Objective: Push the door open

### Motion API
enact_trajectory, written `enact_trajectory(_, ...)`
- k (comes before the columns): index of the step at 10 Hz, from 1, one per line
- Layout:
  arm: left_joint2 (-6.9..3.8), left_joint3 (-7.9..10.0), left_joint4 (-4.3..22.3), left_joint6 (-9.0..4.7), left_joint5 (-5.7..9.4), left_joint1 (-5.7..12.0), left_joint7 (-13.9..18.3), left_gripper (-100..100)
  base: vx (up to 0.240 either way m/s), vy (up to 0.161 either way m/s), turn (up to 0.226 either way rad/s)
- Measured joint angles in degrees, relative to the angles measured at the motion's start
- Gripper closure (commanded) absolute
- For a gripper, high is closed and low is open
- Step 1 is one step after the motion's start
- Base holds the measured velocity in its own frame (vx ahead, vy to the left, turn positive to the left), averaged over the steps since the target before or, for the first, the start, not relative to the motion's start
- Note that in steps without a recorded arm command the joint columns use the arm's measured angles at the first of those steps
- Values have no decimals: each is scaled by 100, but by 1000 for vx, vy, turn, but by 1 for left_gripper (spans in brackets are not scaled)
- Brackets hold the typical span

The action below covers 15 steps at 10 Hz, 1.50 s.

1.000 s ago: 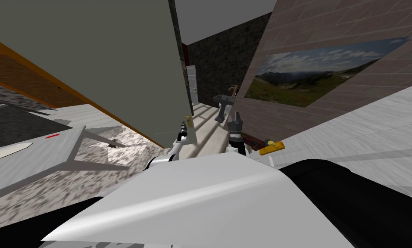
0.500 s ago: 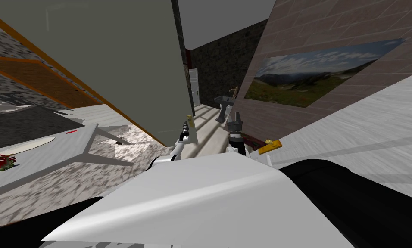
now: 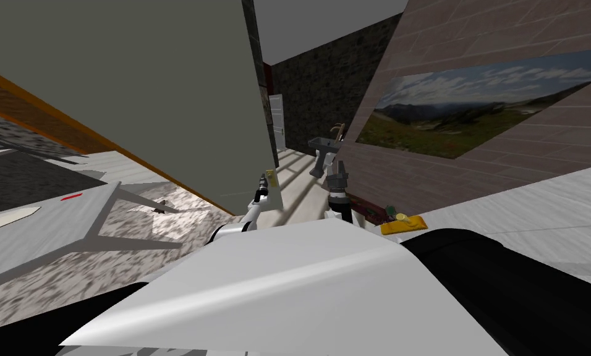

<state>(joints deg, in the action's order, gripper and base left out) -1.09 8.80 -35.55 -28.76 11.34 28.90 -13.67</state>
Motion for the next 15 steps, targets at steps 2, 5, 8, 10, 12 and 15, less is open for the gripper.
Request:
enact_trajectory(2,163,14,12,-51,4,-14,-3,-100,149,-29,-21)
enact_trajectory(5,167,13,7,-56,4,-9,-2,100,-27,3,-3)
enact_trajectory(8,172,8,26,-39,1,-26,-8,100,-8,1,0)
enact_trajectory(10,125,33,73,-31,19,-42,-10,100,133,-85,28)
enact_trajectory(12,36,91,-15,37,49,-124,-20,100,162,-116,69)
enact_trajectory(15,-75,278,0,59,132,-57,-102,100,201,-99,53)
